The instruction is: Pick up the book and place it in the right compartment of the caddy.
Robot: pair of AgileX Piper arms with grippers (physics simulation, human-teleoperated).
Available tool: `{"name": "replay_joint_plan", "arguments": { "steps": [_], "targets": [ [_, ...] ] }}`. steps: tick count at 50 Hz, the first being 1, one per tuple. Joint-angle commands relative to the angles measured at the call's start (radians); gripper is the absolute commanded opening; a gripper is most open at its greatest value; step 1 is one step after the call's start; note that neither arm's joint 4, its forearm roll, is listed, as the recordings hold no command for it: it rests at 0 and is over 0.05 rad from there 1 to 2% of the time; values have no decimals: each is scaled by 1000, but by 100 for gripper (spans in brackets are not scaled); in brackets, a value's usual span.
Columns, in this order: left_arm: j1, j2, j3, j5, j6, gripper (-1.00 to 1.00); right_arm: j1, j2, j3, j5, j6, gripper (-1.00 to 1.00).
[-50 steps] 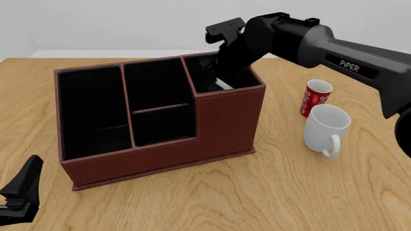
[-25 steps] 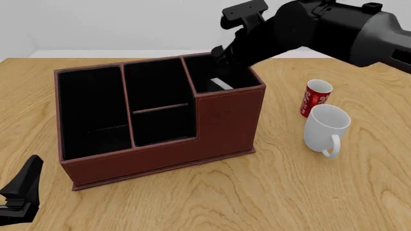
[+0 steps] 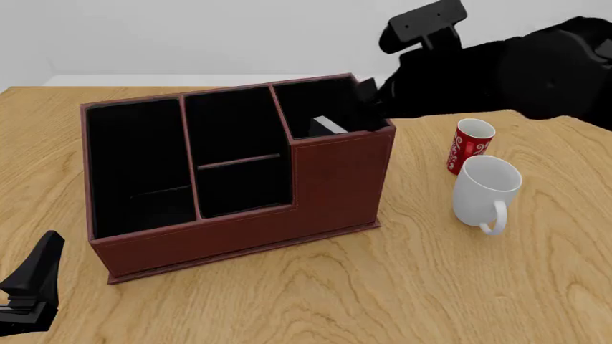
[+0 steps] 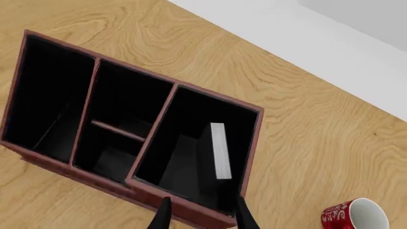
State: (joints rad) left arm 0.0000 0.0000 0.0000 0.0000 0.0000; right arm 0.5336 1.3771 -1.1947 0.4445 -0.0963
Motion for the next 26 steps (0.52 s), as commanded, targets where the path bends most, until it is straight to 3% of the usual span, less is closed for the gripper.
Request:
{"name": "replay_joint_plan", "arguments": {
  "steps": [1,14,22,24,26],
  "targets": [
    [0,0,0,0,0,100,-12,-144,136,-64,-9,100],
    [0,0,0,0,0,100,-11,-349,316,-152,-1,100],
    [0,0,0,0,0,100,-3,-448,414,-218,37,100],
    [0,0,0,0,0,100,-21,-462,447,-244,9,100],
    [0,0,0,0,0,100,-26,-489,475,-268,43,100]
  ]
}}
